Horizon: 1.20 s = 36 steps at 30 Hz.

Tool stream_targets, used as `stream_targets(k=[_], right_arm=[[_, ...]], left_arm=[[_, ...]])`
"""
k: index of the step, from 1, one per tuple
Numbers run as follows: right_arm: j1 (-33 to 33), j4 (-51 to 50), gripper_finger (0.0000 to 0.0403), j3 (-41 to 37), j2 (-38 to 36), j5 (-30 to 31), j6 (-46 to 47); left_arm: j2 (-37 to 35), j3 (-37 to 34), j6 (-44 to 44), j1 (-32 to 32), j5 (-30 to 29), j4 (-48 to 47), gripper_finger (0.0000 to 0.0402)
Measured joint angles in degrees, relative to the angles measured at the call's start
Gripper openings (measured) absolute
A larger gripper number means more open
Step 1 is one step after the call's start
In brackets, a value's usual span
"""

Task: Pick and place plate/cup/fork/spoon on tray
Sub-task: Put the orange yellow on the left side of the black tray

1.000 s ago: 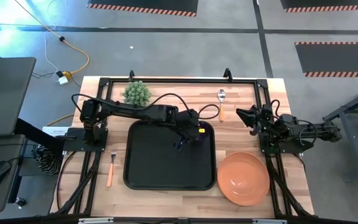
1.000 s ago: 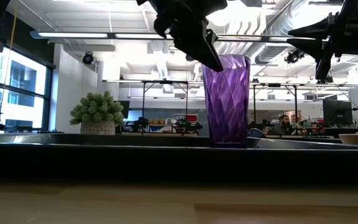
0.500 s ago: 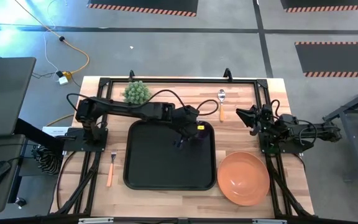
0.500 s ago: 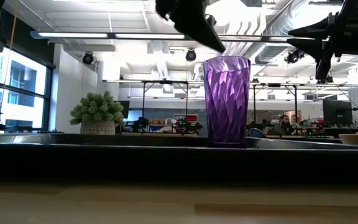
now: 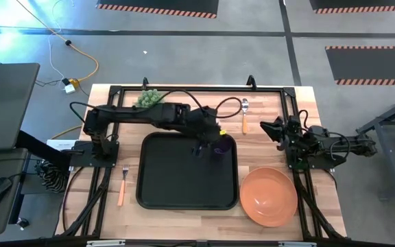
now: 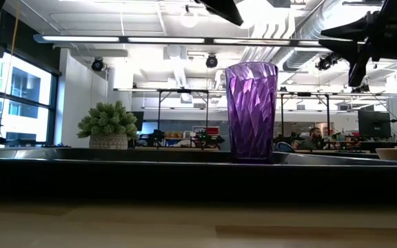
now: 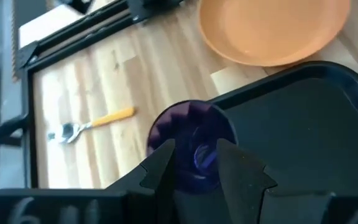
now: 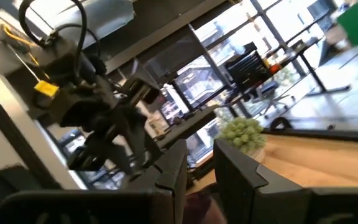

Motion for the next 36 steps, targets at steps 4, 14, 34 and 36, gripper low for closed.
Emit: stream_targets(k=[4, 14, 34, 36], right_arm=[[0.0, 0.0, 0.0071, 0.0, 0.0, -0.4, 5.0], [0.0, 5.2, 0.0071, 0.0, 0.0, -0.4, 2.9], [0.0, 14.0, 0.0071, 9.8, 0.5, -1.1, -15.2], [0.0, 6.8, 0.0071, 13.9, 1.1, -0.8, -15.5]], left_arm=[[0.0, 3.9, -1.6, 0.0, -3.5, -3.9, 0.0108], [-0.1, 10.3, -11.8, 1.1, -5.7, -15.1, 0.0108], [-8.8, -0.2, -27.5, 0.5, -6.1, -20.7, 0.0108], [-10.9, -3.7, -28.6, 0.2, -6.4, -18.1, 0.0108]])
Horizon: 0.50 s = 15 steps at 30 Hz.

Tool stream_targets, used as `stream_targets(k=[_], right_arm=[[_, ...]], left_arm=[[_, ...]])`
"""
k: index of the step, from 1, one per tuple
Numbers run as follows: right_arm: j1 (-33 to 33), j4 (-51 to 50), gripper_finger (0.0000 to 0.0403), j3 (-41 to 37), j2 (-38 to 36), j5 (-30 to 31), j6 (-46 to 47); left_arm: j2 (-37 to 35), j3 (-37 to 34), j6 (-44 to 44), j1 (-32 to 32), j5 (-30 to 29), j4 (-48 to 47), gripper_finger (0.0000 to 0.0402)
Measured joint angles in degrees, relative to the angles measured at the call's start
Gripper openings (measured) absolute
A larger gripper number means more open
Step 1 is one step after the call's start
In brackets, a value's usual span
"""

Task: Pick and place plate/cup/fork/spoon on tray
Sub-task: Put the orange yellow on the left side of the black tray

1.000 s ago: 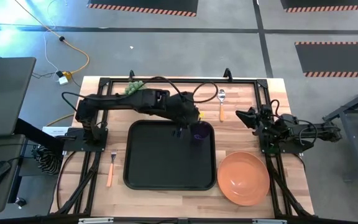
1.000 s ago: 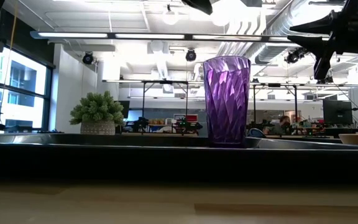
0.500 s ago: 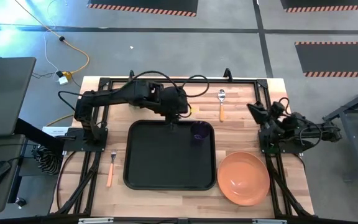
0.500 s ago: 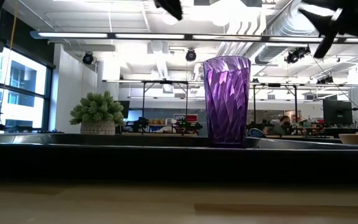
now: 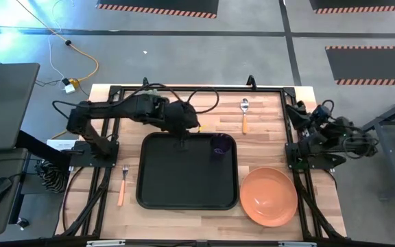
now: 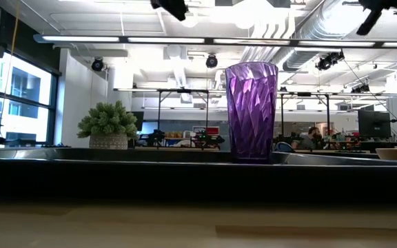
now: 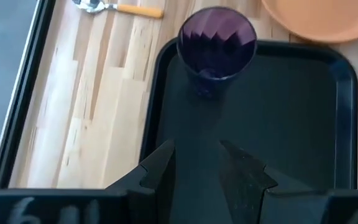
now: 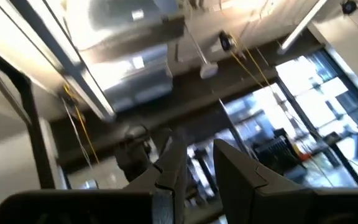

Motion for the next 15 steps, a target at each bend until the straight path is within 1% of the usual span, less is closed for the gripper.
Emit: stream_targets(k=[3, 8, 12, 15], right_arm=[[0.0, -11.6, 0.0071, 6.9, 2.2, 2.4, 0.0], [0.0, -27.6, 0.0071, 18.2, 8.5, 7.5, 0.0], [0.0, -38.1, 0.0076, 25.9, 14.0, 10.9, 1.2], [0.0, -44.2, 0.0091, 30.8, 17.9, 13.5, 2.8]], left_arm=[[-2.9, -5.1, -2.2, 0.0, -0.1, 3.1, 0.0108], [-9.3, -13.6, -5.1, 0.1, -0.5, 11.1, 0.0108], [-13.8, -20.2, -7.7, 0.0, -2.3, 16.4, 0.0108], [-16.9, -24.3, -8.6, 0.0, -3.7, 19.6, 0.0108]])
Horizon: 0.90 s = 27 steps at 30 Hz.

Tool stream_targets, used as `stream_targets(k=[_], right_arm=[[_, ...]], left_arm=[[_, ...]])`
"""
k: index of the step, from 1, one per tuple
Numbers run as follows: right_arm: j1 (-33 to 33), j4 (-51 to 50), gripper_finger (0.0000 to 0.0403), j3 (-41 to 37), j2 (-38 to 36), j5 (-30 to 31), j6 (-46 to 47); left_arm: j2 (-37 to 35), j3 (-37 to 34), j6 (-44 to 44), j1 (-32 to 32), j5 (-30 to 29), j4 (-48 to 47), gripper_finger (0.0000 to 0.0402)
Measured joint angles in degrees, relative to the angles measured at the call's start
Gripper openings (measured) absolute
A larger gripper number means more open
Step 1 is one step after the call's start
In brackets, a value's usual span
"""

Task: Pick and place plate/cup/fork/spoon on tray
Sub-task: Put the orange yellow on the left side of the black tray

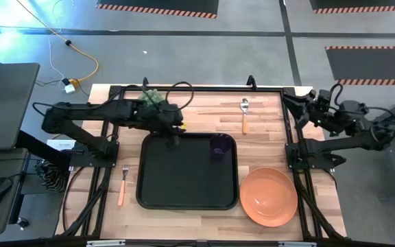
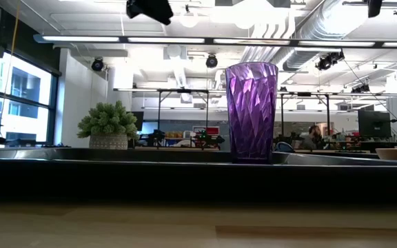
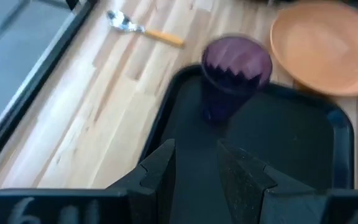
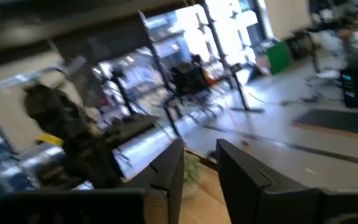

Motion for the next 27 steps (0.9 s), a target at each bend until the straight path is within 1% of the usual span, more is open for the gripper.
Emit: stream_targets(k=[3, 6, 8, 10, 12, 17, 19, 22, 25, 27], right_arm=[[0.0, -2.4, 0.0117, 3.9, 3.7, 2.3, 0.2], [-0.1, -3.4, 0.0142, 7.5, 7.3, 6.1, 1.9], [-0.6, -6.5, 0.0154, 10.1, 9.5, 8.8, 4.3], [-1.5, -9.9, 0.0163, 13.2, 11.7, 10.7, 6.3], [-2.7, -14.6, 0.0166, 16.3, 14.3, 11.6, 8.6], [-7.1, -25.7, 0.0168, 24.5, 20.7, 11.1, 16.2], [-9.2, -30.5, 0.0168, 27.2, 23.4, 10.0, 19.3], [-13.1, -37.6, 0.0168, 30.6, 27.7, 6.2, 23.8], [-17.7, -42.9, 0.0168, 32.3, 31.6, 0.4, 27.7], [-20.8, -45.0, 0.0168, 32.2, 33.7, -4.7, 29.5]], left_arm=[[-2.4, -3.5, -0.7, 0.0, -0.4, 1.8, 0.0108], [-4.6, -6.0, -0.7, 0.0, -0.7, 2.9, 0.0108], [-5.9, -7.5, -0.7, 0.0, -0.9, 5.0, 0.0108], [-6.8, -8.6, -0.7, 0.0, -1.0, 5.2, 0.0108], [-7.6, -9.2, -0.2, 0.0, -1.0, 6.1, 0.0108], [-7.7, -9.3, 3.5, 0.0, -1.1, 7.1, 0.0108], [-7.7, -9.2, 4.4, 0.0, -1.1, 8.1, 0.0108], [-7.8, -9.2, 5.7, 0.1, -1.0, 8.1, 0.0108], [-7.7, -9.2, 6.4, 0.1, -1.0, 8.1, 0.0108], [-7.8, -9.2, 6.4, 0.1, -1.0, 7.8, 0.0108]])
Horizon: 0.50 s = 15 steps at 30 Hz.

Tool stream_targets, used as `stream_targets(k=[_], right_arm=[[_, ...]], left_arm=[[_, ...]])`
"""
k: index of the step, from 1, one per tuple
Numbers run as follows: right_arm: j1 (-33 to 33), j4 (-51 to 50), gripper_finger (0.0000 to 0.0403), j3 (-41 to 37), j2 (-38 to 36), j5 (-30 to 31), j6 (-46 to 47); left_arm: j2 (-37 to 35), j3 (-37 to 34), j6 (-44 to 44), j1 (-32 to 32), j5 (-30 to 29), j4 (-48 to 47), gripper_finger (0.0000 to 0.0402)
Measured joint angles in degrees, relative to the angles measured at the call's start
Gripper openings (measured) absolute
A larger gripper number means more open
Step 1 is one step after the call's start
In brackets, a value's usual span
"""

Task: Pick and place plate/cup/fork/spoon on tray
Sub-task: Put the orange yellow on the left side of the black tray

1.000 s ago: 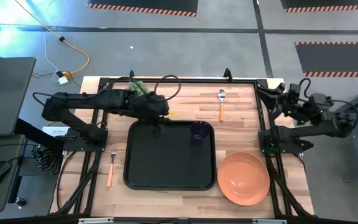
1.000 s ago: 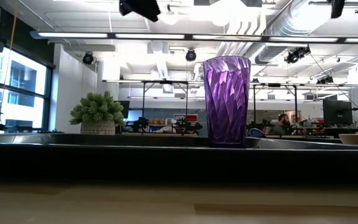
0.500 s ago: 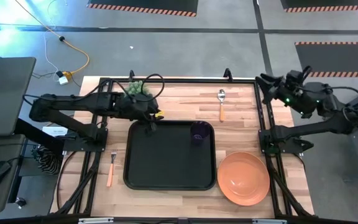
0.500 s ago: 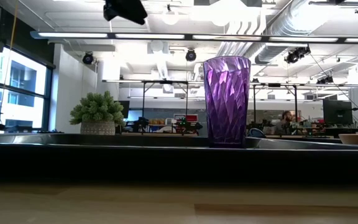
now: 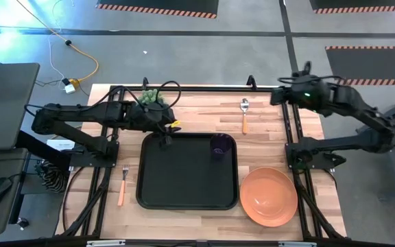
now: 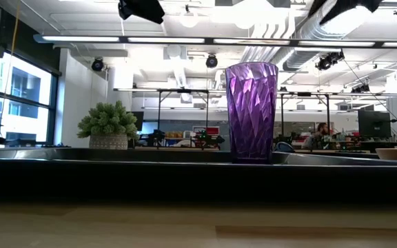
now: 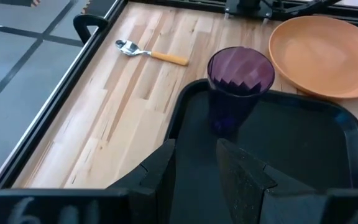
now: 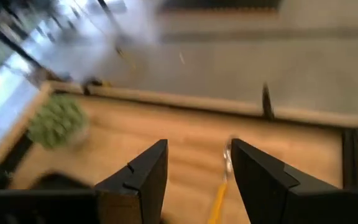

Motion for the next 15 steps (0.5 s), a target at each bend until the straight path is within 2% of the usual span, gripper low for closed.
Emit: stream_targets(k=[3, 5, 11, 15], right_arm=[[-3.8, -0.8, 0.0168, -1.3, 3.0, -8.2, 1.9], [-5.6, -0.8, 0.0168, -2.3, 4.9, -11.6, 1.9], [-8.6, -0.5, 0.0168, -5.3, 10.0, -16.6, 4.3], [-9.7, -0.2, 0.0168, -6.6, 13.6, -18.9, 4.4]], left_arm=[[0.0, 0.0, 0.2, 0.0, 0.0, -0.8, 0.0108], [0.0, 0.0, 0.5, 0.0, 0.0, -1.4, 0.0108], [-0.1, 0.0, 0.0, 0.0, 0.0, -2.7, 0.0108], [-1.1, -3.4, -0.9, 0.0, 0.0, -1.6, 0.0108]])
